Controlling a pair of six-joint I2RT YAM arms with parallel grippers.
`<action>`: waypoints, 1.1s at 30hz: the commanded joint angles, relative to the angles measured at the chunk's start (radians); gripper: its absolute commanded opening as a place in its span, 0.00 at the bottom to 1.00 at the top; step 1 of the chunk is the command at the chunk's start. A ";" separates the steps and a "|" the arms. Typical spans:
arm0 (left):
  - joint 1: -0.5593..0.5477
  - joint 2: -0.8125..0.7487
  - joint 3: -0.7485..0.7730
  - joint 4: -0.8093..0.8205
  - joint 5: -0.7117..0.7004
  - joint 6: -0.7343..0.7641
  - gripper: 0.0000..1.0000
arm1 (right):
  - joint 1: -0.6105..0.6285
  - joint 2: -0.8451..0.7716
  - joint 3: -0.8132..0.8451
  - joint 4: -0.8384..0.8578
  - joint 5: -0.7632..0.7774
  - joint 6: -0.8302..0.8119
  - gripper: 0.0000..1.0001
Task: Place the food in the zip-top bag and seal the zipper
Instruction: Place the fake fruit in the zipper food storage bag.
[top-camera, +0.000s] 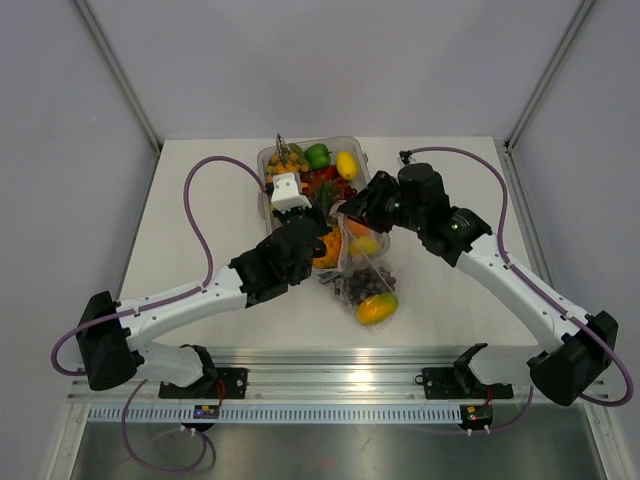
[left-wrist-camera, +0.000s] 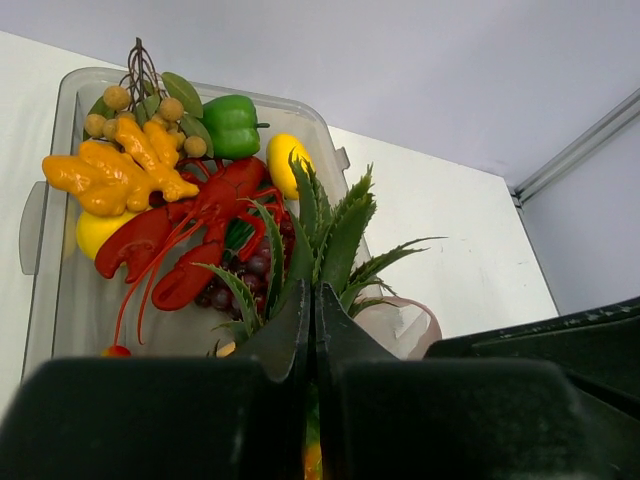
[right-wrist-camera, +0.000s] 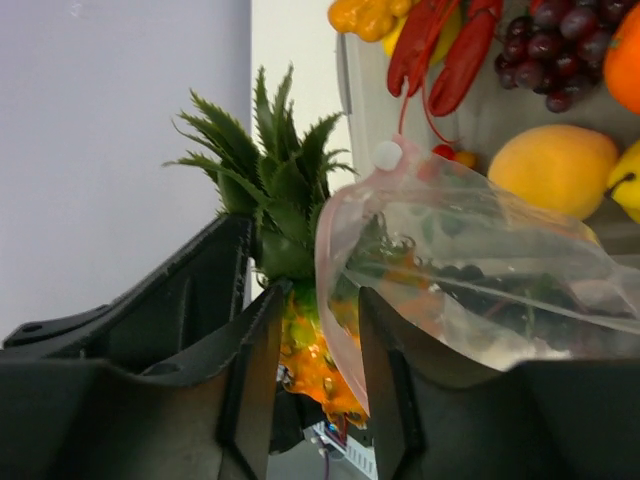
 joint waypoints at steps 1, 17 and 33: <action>-0.005 -0.002 0.044 0.047 -0.015 -0.040 0.00 | 0.050 -0.044 0.050 -0.089 0.069 -0.107 0.48; -0.005 0.009 0.056 -0.002 -0.018 -0.107 0.00 | 0.219 -0.084 0.009 -0.264 0.257 -0.184 0.51; -0.005 0.012 0.062 -0.005 -0.012 -0.121 0.00 | 0.234 -0.001 0.004 -0.256 0.309 -0.179 0.39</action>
